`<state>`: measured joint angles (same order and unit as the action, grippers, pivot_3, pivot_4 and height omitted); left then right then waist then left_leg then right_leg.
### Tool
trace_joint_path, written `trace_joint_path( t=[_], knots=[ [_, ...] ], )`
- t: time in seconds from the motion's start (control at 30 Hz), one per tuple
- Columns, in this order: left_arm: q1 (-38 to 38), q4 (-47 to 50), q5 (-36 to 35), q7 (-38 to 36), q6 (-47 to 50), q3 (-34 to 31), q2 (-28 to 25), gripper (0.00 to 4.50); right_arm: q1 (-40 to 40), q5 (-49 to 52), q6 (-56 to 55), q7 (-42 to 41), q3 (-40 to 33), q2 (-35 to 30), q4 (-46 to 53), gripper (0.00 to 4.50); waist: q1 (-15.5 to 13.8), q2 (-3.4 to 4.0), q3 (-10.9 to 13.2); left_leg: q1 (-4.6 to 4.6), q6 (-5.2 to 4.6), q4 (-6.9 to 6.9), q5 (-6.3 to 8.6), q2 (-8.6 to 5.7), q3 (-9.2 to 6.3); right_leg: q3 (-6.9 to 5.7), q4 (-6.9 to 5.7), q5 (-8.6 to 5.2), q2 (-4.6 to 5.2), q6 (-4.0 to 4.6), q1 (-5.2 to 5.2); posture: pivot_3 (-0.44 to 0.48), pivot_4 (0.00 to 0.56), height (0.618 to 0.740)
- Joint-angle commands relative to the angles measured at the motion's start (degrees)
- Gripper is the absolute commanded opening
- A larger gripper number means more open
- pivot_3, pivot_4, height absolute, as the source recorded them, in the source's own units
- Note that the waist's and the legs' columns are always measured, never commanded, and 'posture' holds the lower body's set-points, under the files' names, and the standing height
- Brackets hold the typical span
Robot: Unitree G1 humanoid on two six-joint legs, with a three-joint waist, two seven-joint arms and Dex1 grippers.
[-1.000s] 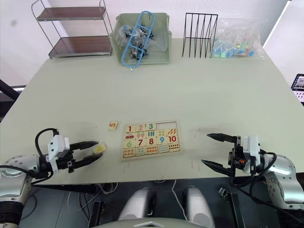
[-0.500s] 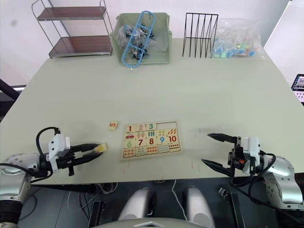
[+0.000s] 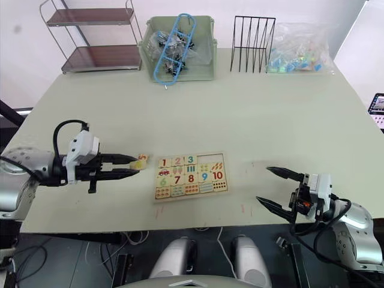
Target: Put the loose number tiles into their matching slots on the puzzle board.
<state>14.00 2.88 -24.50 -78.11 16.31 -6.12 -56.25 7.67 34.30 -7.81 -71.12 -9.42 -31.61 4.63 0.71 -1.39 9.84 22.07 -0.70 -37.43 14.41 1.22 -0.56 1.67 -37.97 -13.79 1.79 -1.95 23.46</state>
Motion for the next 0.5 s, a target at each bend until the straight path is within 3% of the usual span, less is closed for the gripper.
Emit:
trace_joint_path(
  t=[0.03, 0.2, 0.5],
  knots=[
    [7.89, 1.95, 3.23, 2.26, 2.69, 5.33, 1.36, 0.98, 0.99, 0.10, -1.70, 1.40, -1.48, 0.79, 2.78, 4.50, 0.03, 0.00, 0.00, 0.01, 0.00, 0.00, 0.00, -0.02, -0.02, 0.00, 0.00, 0.00, -0.02, 0.00, 0.00, 0.000, 0.150, 0.739],
    [18.64, -0.97, 6.01, 1.87, 5.71, 12.65, 5.82, 0.98, 2.49, -0.54, -2.28, 3.64, -1.43, 2.25, 4.71, 4.50, -0.14, -0.01, 0.00, 0.05, 0.00, -0.05, -0.01, -0.08, -0.07, 0.02, -0.03, 0.01, -0.14, 0.01, 0.00, 0.000, 0.150, 0.739],
    [30.91, -8.73, 13.21, -1.73, 5.26, 24.29, 13.31, 0.98, 4.60, -1.42, -2.45, 7.14, -0.66, 4.09, 8.12, 4.50, -0.03, -0.01, 0.01, 0.06, 0.00, -0.07, -0.01, -0.06, -0.10, 0.08, -0.04, 0.00, -0.24, 0.01, 0.00, 0.000, 0.150, 0.739]
  ],
)
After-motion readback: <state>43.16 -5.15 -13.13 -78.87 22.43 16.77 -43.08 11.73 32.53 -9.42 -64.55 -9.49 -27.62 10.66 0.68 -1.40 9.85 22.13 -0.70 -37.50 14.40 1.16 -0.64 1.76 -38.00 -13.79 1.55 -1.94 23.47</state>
